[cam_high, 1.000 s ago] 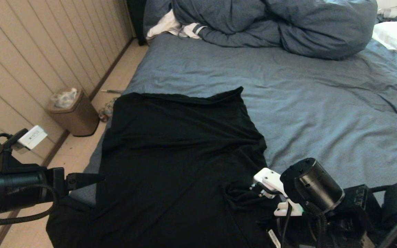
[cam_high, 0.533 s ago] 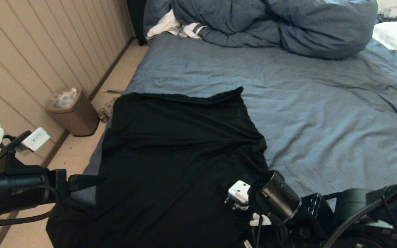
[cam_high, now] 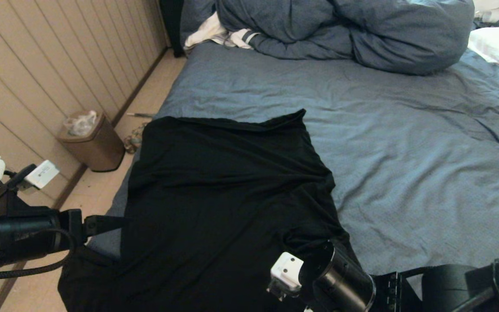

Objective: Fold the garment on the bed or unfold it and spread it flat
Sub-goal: Fold the black T-shirt

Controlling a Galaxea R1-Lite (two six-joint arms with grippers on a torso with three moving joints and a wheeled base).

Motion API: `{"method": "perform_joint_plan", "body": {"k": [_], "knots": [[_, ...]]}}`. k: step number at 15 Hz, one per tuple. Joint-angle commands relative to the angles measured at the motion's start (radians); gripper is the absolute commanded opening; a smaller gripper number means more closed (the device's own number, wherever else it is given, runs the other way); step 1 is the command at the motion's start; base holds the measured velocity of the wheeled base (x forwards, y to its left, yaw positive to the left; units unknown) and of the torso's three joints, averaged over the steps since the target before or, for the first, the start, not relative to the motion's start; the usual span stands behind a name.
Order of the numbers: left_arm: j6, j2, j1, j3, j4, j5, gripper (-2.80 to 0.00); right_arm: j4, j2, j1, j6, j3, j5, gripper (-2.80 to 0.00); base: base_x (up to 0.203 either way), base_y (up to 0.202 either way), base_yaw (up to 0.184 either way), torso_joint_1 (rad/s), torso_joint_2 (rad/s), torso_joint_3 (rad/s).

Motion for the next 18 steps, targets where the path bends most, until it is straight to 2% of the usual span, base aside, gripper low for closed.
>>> {"method": "perform_joint_plan", "body": {"k": [1, 3, 5, 6, 8, 9, 13, 14, 18], "knots": [[-0.003, 0.013, 0.069, 0.000, -0.027, -0.004, 0.00, 0.001, -0.061, -0.018, 0.000, 0.001, -0.002, -2.80, 0.000, 0.000, 0.000, 0.000, 0.00, 0.000], [-0.002, 0.013, 0.167, 0.009, -0.042, -0.015, 0.00, 0.004, -0.132, -0.085, -0.009, 0.000, -0.003, -2.80, 0.000, 0.000, 0.000, 0.000, 0.00, 0.000], [0.019, 0.013, 0.274, 0.064, -0.044, -0.073, 0.00, 0.007, -0.179, -0.154, -0.018, -0.001, -0.003, -2.80, 0.000, 0.000, 0.000, 0.000, 0.00, 0.000], [0.067, 0.015, 0.311, 0.119, -0.044, -0.099, 0.00, 0.008, -0.196, -0.189, -0.029, -0.004, 0.000, -2.80, 0.000, 0.000, 0.000, 0.000, 0.00, 0.000], [0.206, 0.034, 0.372, 0.216, -0.058, -0.120, 0.00, 0.008, -0.213, -0.235, -0.044, -0.022, 0.002, -2.80, 0.000, 0.000, 0.000, 0.000, 0.00, 0.000], [0.231, 0.055, 0.401, 0.253, -0.115, -0.138, 0.00, 0.009, -0.212, -0.242, -0.045, -0.043, 0.002, -2.80, 0.000, 0.000, 0.000, 0.000, 0.00, 0.000], [0.243, 0.148, 0.429, 0.387, -0.456, -0.179, 0.00, 0.101, -0.210, -0.257, -0.046, -0.156, 0.002, -2.80, 0.000, 0.000, 0.000, 0.000, 0.00, 0.000], [0.246, 0.156, 0.430, 0.412, -0.497, -0.180, 0.00, 0.103, -0.209, -0.265, -0.047, -0.164, 0.002, -2.80, 0.000, 0.000, 0.000, 0.000, 0.00, 0.000], [0.278, 0.256, 0.430, 0.439, -0.540, -0.179, 0.00, 0.103, -0.203, -0.267, -0.048, -0.169, 0.002, -2.80, 0.000, 0.000, 0.000, 0.000, 0.00, 0.000]]}}
